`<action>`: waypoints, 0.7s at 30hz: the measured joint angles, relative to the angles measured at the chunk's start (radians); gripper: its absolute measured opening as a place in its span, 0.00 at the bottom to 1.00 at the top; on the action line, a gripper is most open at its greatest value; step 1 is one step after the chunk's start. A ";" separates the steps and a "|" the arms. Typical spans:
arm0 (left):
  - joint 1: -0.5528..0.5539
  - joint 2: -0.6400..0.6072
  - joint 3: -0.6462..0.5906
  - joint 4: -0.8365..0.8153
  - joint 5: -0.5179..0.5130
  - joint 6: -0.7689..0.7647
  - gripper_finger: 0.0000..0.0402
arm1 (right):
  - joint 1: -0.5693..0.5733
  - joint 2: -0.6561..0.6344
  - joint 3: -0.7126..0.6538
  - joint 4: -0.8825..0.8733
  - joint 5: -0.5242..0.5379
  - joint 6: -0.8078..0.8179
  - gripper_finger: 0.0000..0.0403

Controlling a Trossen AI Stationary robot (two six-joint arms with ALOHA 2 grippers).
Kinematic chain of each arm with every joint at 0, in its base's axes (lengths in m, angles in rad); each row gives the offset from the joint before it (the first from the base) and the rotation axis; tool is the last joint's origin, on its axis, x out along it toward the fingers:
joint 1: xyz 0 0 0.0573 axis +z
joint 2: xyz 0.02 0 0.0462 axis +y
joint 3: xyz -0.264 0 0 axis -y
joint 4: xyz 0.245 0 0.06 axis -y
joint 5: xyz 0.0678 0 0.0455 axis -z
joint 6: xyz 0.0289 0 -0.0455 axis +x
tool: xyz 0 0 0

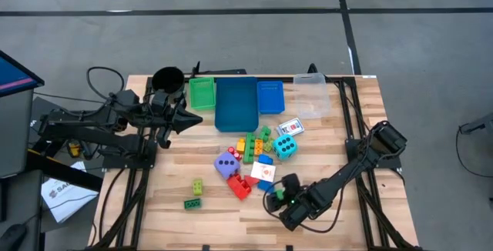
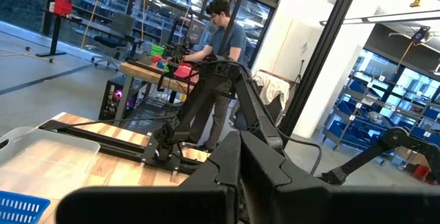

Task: Pick & Place Toys
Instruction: Put the large green game piece into the transparent bin

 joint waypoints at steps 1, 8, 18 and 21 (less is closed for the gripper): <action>0.000 0.000 0.000 0.000 0.000 0.000 0.00 | 0.000 0.000 0.000 0.012 0.001 -0.008 0.82; 0.000 0.000 0.000 0.000 0.000 0.000 0.00 | 0.000 0.000 0.000 0.075 0.004 -0.059 0.82; 0.000 0.000 0.000 0.000 0.000 0.000 0.00 | 0.000 0.000 0.000 0.181 0.003 -0.135 0.82; 0.000 0.000 0.000 0.000 0.000 0.000 0.00 | 0.000 0.000 0.000 0.160 0.003 -0.153 0.82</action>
